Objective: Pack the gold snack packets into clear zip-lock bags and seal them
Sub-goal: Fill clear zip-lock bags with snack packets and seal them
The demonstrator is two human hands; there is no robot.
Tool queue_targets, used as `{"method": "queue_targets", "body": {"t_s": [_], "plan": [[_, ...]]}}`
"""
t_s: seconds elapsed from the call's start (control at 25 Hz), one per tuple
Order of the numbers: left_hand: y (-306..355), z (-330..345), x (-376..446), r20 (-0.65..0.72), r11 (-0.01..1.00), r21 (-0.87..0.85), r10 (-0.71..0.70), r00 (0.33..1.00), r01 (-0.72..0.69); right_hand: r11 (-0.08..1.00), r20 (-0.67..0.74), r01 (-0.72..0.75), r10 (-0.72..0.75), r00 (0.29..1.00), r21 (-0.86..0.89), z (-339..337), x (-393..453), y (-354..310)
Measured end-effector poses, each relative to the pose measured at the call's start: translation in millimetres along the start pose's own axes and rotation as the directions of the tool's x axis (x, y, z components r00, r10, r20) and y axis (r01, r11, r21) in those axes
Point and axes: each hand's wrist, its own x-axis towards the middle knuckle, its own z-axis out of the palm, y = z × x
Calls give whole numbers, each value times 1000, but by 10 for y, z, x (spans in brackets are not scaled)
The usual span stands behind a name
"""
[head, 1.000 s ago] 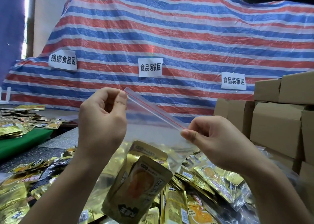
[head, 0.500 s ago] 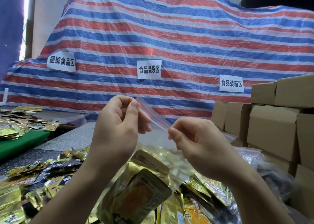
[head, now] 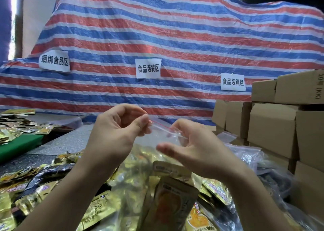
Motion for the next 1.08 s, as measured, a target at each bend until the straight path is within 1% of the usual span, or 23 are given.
{"method": "queue_targets", "body": {"t_s": [0.08, 0.12, 0.16, 0.2, 0.28, 0.32, 0.36, 0.4, 0.48, 0.52, 0.6, 0.68, 0.72, 0.76, 0.8, 0.84, 0.88, 0.92, 0.96, 1.0, 1.04, 1.08], "plan": [[-48, 31, -5, 1, 1000, 3, -4, 1000, 4, 999, 182, -36, 32, 983, 20, -7, -14, -4], [-59, 43, -9, 2, 1000, 11, -8, 1000, 8, 998, 213, -63, 60, 975, 5, 3, -11, 18], [-66, 47, -5, -13, 1000, 18, -18, 1000, 18, 995, 202, -92, 95, 975, -24, 15, -4, 46], [-75, 40, 4, -44, 999, 25, -32, 998, 34, 990, 170, -132, 137, 976, -40, 24, 16, 83], [-98, -7, 41, -129, 996, 71, -44, 991, 54, 971, 57, -238, 237, 970, 17, 21, 69, 154], [-104, -29, 57, -159, 992, 106, -44, 986, 61, 951, -42, -295, 300, 953, 90, 2, 94, 218], [-105, -42, 65, -178, 989, 131, -45, 983, 69, 920, -168, -342, 374, 912, 192, -32, 118, 308], [-106, -45, 65, -187, 987, 139, -51, 981, 78, 875, -293, -367, 458, 840, 316, -83, 136, 424], [-112, -27, 58, -170, 986, 133, -74, 983, 97, 780, -468, -335, 597, 652, 528, -213, 143, 726], [-114, -15, 54, -150, 985, 135, -85, 985, 106, 751, -528, -313, 641, 557, 581, -264, 137, 896], [-120, -1, 56, -118, 982, 145, -105, 987, 122, 718, -610, -316, 695, 381, 620, -301, 79, 1246], [-134, -2, 60, -100, 980, 147, -122, 988, 136, 633, -604, -354, 771, 202, 689, -226, -30, 1577], [-141, -1, 57, -89, 979, 151, -127, 988, 139, 564, -561, -344, 819, 120, 751, -178, -103, 1725], [-146, 3, 50, -76, 978, 158, -128, 989, 139, 498, -509, -312, 859, 54, 809, -139, -171, 1841], [-150, 11, 44, -64, 977, 165, -127, 990, 136, 457, -473, -277, 881, 10, 845, -120, -217, 1925], [-153, 18, 40, -53, 976, 168, -129, 990, 136, 448, -471, -269, 882, -25, 853, -118, -234, 1974], [-159, 24, 37, -44, 976, 167, -134, 990, 139, 466, -507, -321, 860, -53, 824, -128, -226, 1973], [-164, 30, 35, -37, 975, 167, -139, 990, 143, 515, -588, -412, 806, -65, 752, -142, -209, 1951], [-167, 34, 37, -31, 975, 170, -139, 990, 142, 586, -703, -506, 709, -59, 633, -165, -191, 1898], [-167, 35, 36, -26, 975, 173, -138, 990, 140, 662, -817, -574, 577, -21, 482, -187, -170, 1820], [-165, 39, 36, -23, 975, 177, -135, 991, 137, 729, -895, -599, 444, 48, 330, -207, -152, 1731], [-161, 39, 33, -21, 974, 182, -131, 991, 133, 780, -927, -592, 347, 141, 202, -217, -123, 1660]]}}
